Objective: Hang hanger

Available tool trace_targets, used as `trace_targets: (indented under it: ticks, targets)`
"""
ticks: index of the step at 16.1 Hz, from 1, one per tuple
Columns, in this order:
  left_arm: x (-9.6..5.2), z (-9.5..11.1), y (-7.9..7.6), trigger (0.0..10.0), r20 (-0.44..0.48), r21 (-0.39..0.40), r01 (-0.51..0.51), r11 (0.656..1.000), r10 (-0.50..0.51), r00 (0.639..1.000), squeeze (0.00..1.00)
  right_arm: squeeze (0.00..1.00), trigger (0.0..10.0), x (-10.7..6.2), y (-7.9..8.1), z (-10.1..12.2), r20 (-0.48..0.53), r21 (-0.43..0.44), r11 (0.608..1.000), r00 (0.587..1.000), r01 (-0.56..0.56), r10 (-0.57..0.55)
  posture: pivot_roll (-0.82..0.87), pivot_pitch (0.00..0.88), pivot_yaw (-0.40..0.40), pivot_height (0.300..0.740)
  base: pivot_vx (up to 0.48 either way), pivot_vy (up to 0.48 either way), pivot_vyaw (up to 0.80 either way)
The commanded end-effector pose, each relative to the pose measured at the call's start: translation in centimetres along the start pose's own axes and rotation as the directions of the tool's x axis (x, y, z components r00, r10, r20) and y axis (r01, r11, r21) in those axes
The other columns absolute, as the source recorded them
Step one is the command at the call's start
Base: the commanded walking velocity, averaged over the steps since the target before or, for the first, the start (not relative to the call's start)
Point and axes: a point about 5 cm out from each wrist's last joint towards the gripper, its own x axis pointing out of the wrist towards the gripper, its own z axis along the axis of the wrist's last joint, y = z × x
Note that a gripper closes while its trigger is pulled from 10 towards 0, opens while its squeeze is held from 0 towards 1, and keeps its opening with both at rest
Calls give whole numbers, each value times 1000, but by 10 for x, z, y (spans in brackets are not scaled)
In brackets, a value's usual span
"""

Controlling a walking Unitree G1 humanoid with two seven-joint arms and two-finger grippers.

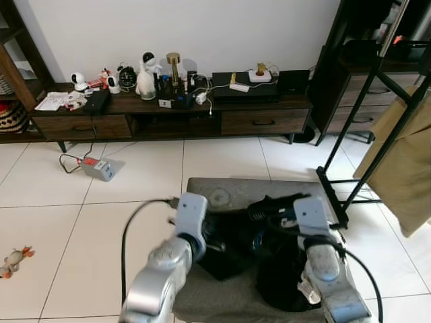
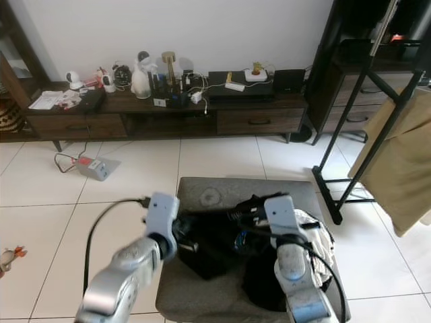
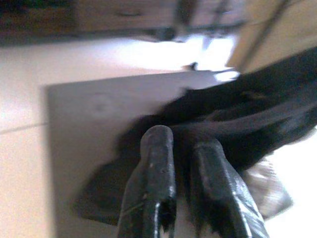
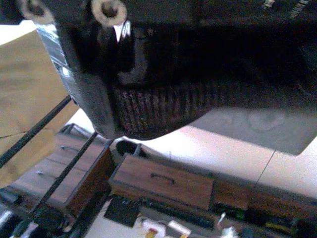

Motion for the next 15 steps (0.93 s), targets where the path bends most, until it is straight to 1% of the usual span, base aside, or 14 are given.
trace_targets:
  ticks: [1, 2, 3, 5, 6, 7, 8, 9, 10, 11, 12, 13, 14, 15]
  targets:
    - [-9, 2, -3, 10000, 0, -18, 67, 998, -67, 998, 1000, 0, 0, -2, -1, 1, -5, 18, 1000, 1000, -8, 8, 70, 99, -37, 740, 0, 0, 0]
    - [-18, -4, 2, 10000, -38, 16, 88, 996, -87, 995, 1000, 0, 0, -2, -2, 3, 1, 22, 1000, 1000, -4, 4, 70, 103, -37, 740, 0, 0, 0]
    - [-21, -7, 3, 10000, -56, 26, 94, 995, -93, 994, 1000, 0, 0, -2, -2, 4, 2, 23, 1000, 1000, -4, 4, 70, 104, -37, 740, 0, 0, 0]
    - [-44, -8, 16, 10000, -60, 54, 122, 991, -119, 991, 1000, 0, 0, -2, -4, 5, 3, 32, 999, 1000, -4, 4, 78, 103, -37, 740, 0, 0, 0]
    - [-49, -6, 19, 10000, -54, 60, 118, 991, -115, 992, 1000, 0, 0, -2, -3, 5, 3, 32, 999, 1000, -7, 7, 79, 103, -36, 740, 0, 0, 0]
    - [-55, -1, 28, 10000, -22, 62, 56, 997, -55, 998, 1000, 0, 0, -2, -4, 8, 11, 45, 999, 1000, -5, 4, 78, 100, -36, 740, 0, 0, 0]
    - [-63, 9, 50, 10000, 70, 62, -121, 991, 116, 991, 1000, 0, 0, -2, -7, 20, 61, 90, 996, 998, 12, -17, 75, 96, -37, 740, 0, 0, 0]
    - [-65, 14, 61, 10000, 115, 63, -227, 972, 219, 969, 1000, 0, 0, -1, -11, 29, 100, 106, 994, 994, 23, -34, 76, 95, -36, 740, 0, 0, 0]
    - [-70, 18, 67, 10000, 176, 84, -317, 945, 299, 938, 1000, 0, 0, -1, -19, 44, 160, 157, 986, 985, 47, -72, 74, 90, -36, 740, 0, 0, 0]
    - [-73, 18, 66, 10000, 204, 53, -353, 934, 336, 920, 1000, 0, 0, -2, -28, 56, 199, 212, 974, 973, 74, -117, 72, 82, -41, 740, 0, 0, 0]
    - [-78, 17, 62, 10000, 239, 60, -393, 918, 369, 898, 0, 0, 0, -6, -41, 64, 213, 272, 956, 962, 111, -172, 66, 70, -44, 740, 0, 0, 0]
    - [-82, 13, 57, 10000, 279, 92, -435, 896, 396, 875, 0, 0, 0, -14, -50, 65, 214, 309, 942, 956, 127, -199, 67, 63, -45, 740, 0, 0, 0]
    - [-86, 10, 58, 10000, 297, 69, -466, 882, 427, 854, 0, 0, 10000, -19, -51, 67, 238, 304, 947, 954, 106, -183, 57, 55, -45, 740, 0, 0, 0]
    - [-87, 10, 58, 10000, 318, 46, -480, 876, 442, 839, 0, 0, 10000, -22, -50, 71, 278, 287, 954, 946, 84, -167, 54, 47, -46, 740, 0, 0, 0]
